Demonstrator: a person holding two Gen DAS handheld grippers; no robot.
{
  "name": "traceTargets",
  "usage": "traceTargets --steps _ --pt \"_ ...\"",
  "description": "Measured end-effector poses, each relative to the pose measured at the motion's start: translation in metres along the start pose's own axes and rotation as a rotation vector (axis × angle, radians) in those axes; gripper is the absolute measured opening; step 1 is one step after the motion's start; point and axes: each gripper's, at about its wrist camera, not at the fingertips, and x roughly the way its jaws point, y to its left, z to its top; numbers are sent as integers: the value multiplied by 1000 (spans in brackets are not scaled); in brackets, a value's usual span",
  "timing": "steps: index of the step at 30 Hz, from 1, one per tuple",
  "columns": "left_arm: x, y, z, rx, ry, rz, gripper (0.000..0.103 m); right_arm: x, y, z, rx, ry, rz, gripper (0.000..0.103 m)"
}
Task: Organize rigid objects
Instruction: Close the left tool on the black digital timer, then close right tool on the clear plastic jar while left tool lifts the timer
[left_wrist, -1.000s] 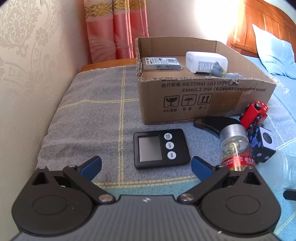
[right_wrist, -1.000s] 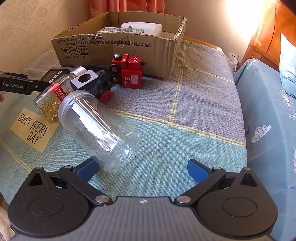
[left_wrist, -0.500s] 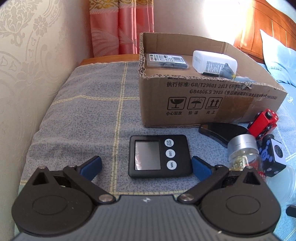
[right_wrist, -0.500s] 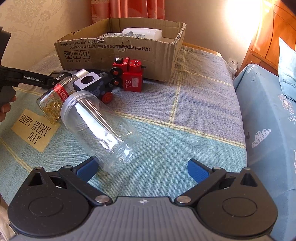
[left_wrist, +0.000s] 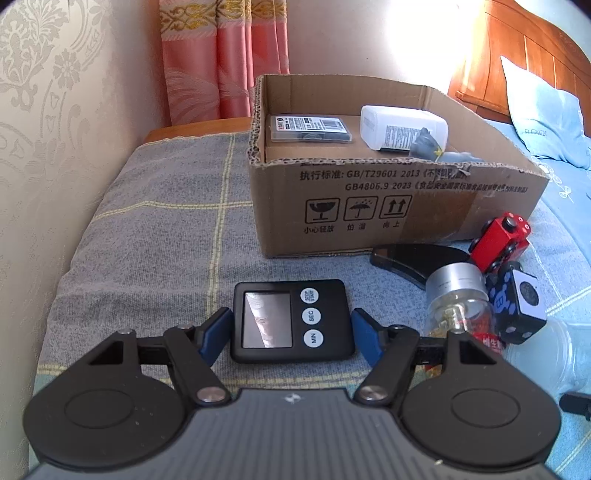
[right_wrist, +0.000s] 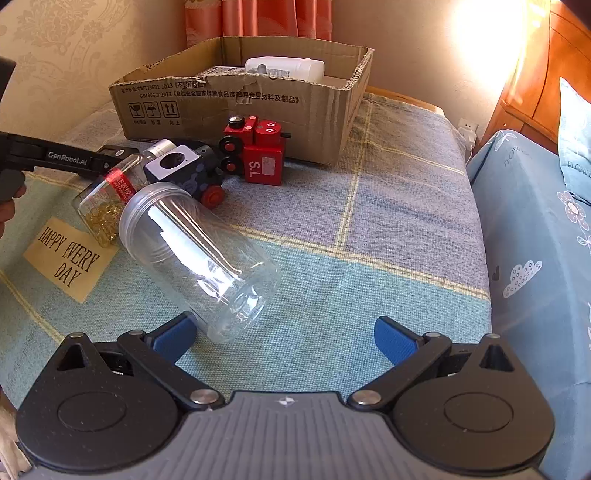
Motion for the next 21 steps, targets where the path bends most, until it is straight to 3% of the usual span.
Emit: traceTargets --steps 7,14,21 --pt "-8 3 -8 -2 2 -1 70 6 -19 9 77 15 -49 103" --pt "-11 3 -11 -1 1 -5 70 -5 13 15 27 -2 105 103" --pt "-12 3 -13 4 2 -10 70 -6 38 36 -19 -23 161 103"
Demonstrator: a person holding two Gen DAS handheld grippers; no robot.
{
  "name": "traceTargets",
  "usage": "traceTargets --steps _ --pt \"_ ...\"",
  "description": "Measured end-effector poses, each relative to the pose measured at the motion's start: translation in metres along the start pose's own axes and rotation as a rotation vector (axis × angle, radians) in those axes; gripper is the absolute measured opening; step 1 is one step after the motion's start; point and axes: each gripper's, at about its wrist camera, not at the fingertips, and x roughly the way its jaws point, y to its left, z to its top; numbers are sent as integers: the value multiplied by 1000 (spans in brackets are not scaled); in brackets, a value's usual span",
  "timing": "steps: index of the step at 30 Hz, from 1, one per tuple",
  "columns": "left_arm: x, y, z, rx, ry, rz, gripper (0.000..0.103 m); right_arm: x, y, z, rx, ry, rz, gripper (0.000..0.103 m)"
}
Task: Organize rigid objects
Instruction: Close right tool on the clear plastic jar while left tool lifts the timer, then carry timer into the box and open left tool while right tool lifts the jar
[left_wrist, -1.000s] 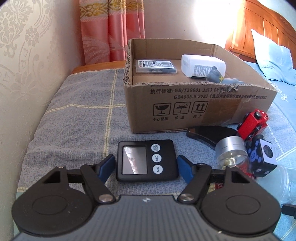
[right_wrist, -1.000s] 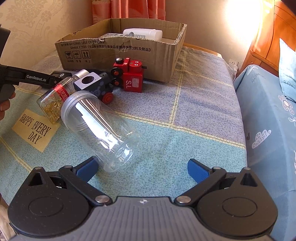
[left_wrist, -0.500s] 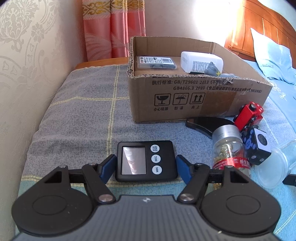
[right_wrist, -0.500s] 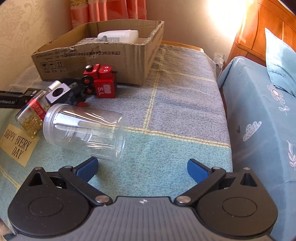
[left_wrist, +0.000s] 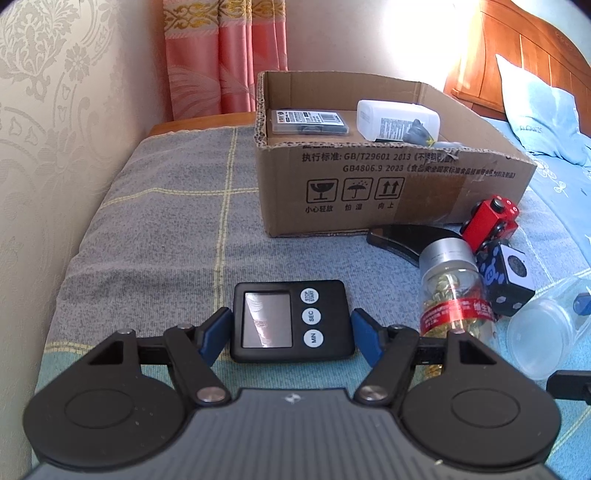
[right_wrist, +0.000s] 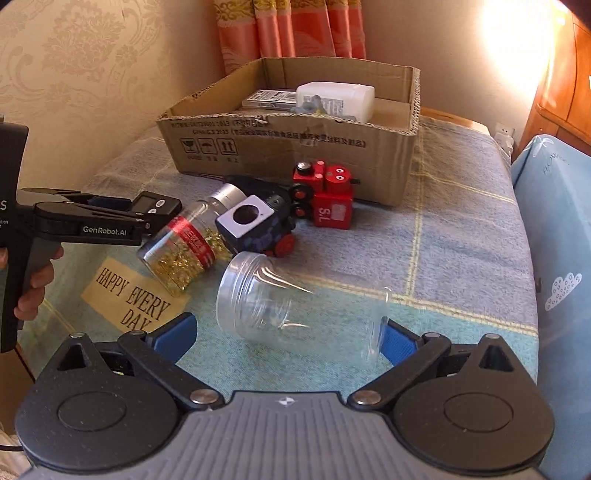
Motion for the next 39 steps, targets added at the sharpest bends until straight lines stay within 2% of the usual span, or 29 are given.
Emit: traceTargets --steps 5,11,17,19,22,29,39 --pt "0 -1 1 2 2 3 70 11 11 7 -24 15 -28 103" --pt "1 -3 3 -13 13 22 71 14 17 10 -36 33 -109 103" --pt "3 -5 6 -39 29 48 71 17 20 14 -35 53 -136 103" --pt "3 -5 6 -41 33 49 70 18 22 14 -44 69 -147 100" --pt "4 -5 7 -35 36 47 69 20 22 14 -47 88 -147 95" --pt "2 -6 10 -5 52 32 69 14 21 14 -68 89 -142 95" --pt "-25 -10 12 39 49 -8 69 0 11 14 -89 83 -125 95"
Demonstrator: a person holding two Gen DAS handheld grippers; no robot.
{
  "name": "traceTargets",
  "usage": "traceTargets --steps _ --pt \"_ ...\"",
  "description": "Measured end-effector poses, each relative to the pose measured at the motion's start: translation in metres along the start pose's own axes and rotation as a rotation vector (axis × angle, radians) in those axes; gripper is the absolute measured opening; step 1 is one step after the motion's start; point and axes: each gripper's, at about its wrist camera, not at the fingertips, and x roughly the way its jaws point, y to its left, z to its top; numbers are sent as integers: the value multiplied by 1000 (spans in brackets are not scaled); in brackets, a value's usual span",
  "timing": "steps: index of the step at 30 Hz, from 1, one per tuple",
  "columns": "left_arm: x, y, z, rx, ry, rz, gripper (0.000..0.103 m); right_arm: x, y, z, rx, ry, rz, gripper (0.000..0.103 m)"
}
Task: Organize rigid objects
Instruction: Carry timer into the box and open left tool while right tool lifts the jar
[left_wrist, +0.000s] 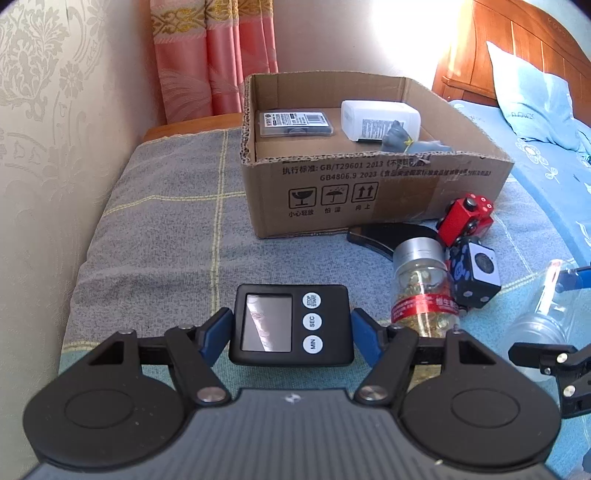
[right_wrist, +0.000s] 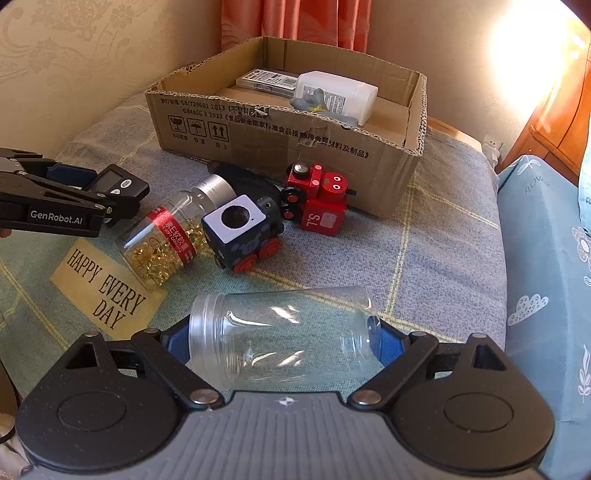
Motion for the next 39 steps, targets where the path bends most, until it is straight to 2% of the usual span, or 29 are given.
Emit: traceTargets --steps 3,7,16,20,26,32,36,38,39 --pt "-10 -3 4 17 -8 -9 69 -7 -4 2 -2 -20 8 95" --pt "-29 -4 16 27 -65 -27 69 -18 -11 7 -6 -61 19 95" --pt "-40 -12 63 59 -159 -24 69 -38 -24 24 -31 -149 5 95" --pt "-28 -17 86 61 -175 -19 69 -41 -32 28 -24 -170 -2 95" --pt "6 -23 113 76 -152 -10 69 -40 -41 31 -7 -182 -10 95" --pt "43 -22 126 56 -101 5 69 -36 -49 35 -5 -177 -20 95" --pt "57 -20 131 36 -102 25 69 -32 -53 39 -3 -169 -29 95" --pt "59 -16 135 2 -117 30 76 -29 -54 41 -1 -166 -33 95" --pt "58 -14 136 -15 -127 29 86 -29 -54 42 -1 -165 -34 95"
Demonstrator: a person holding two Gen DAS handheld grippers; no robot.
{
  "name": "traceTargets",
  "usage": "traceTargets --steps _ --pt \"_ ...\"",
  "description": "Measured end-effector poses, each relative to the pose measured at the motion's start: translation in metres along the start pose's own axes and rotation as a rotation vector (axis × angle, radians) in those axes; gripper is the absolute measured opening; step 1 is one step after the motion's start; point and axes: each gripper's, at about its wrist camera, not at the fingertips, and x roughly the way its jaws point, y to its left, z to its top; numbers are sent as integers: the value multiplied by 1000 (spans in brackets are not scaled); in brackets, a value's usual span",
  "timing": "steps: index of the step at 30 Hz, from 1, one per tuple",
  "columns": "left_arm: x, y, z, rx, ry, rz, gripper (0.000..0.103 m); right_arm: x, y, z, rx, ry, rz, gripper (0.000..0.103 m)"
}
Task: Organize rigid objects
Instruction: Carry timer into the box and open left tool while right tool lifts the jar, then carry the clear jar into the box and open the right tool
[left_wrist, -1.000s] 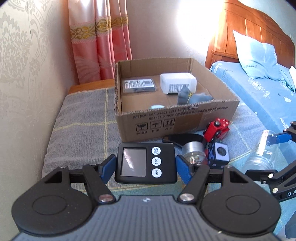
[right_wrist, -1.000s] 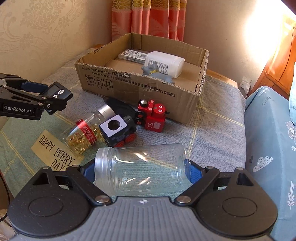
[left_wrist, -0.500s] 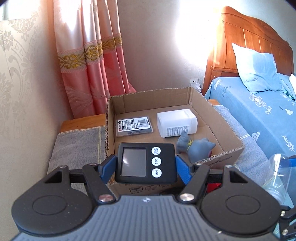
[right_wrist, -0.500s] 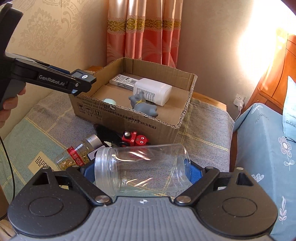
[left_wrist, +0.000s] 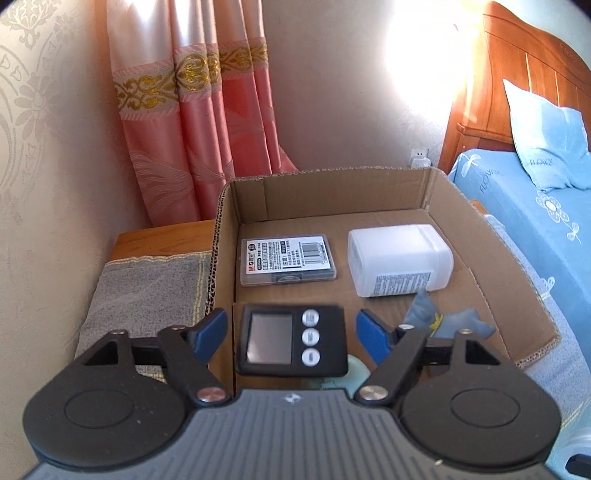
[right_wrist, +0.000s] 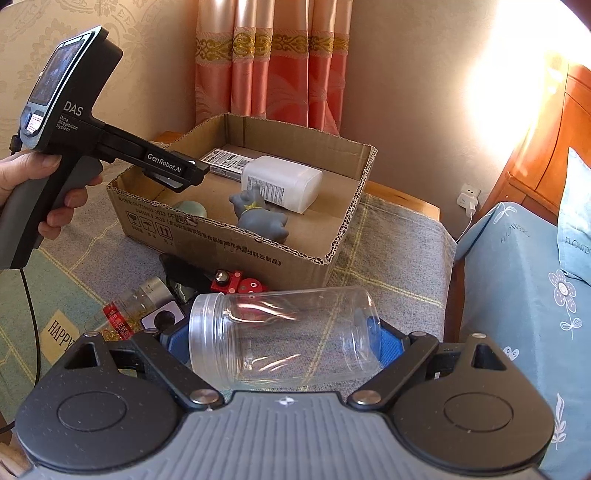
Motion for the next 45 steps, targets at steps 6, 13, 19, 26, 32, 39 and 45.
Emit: traceTargets --steps 6,13,19,26,32,39,45 --pt "-23 8 -4 -15 -47 -2 97 -2 3 6 -13 -7 -8 95" --pt "-64 15 -29 -7 -77 18 102 -5 4 26 -24 -38 -4 95" --pt "-89 20 -54 -20 -67 65 102 5 1 58 -13 -56 18 95" --pt "-100 26 -74 -13 -53 115 102 36 -6 101 28 -32 8 95" --pt "-98 38 -82 -34 -36 139 102 70 -15 134 66 -5 -23 95" --pt "-85 40 -87 -14 5 132 102 115 -31 167 144 38 -53 95" --pt "-77 40 -85 1 19 108 102 141 -42 188 226 37 -40 96"
